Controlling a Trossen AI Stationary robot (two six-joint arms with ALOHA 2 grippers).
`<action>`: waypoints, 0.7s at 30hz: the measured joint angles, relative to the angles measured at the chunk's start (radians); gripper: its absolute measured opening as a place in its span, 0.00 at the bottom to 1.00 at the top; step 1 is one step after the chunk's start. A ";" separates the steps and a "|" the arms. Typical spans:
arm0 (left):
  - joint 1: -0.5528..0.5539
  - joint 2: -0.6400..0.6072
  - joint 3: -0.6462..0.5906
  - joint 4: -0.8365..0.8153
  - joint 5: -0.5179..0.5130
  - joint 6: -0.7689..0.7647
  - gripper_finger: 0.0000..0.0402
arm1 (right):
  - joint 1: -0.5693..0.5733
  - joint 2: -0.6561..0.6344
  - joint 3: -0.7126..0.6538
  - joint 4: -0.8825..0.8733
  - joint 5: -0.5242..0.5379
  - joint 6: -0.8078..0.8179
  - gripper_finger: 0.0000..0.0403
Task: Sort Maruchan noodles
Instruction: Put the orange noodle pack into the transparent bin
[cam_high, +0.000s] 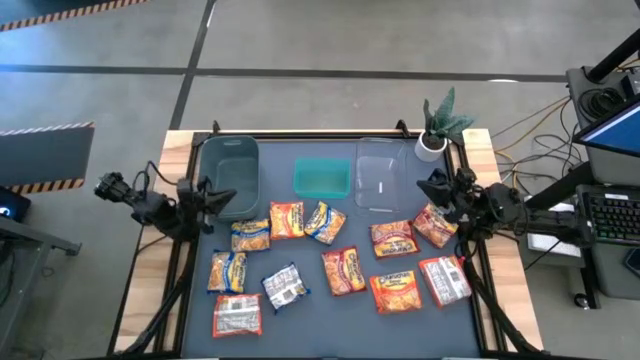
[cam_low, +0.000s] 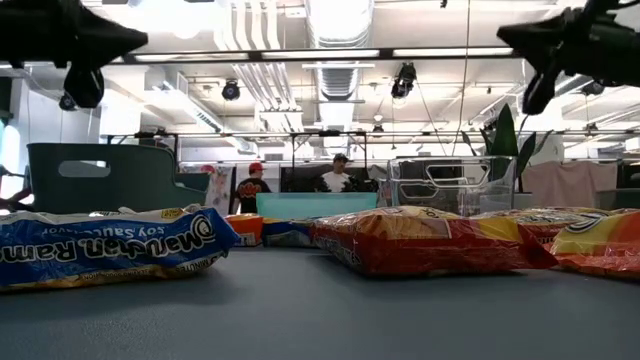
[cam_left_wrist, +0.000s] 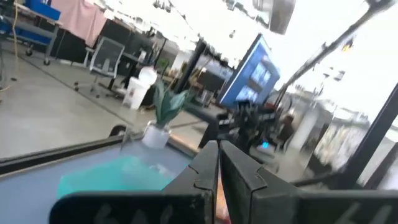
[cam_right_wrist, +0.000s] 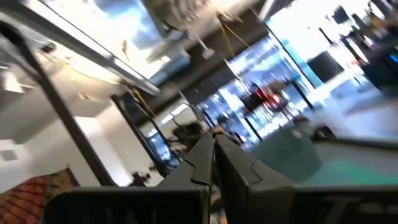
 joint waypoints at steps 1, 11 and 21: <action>0.000 0.002 0.000 0.017 0.000 -0.011 0.00 | 0.004 0.031 0.001 0.035 0.001 -0.015 0.02; 0.000 0.032 0.000 0.109 -0.001 0.084 0.00 | 0.005 0.396 0.232 0.033 0.046 -0.151 0.02; 0.000 0.031 0.000 0.133 -0.003 0.246 0.00 | 0.106 0.742 0.509 0.014 0.053 -0.339 0.02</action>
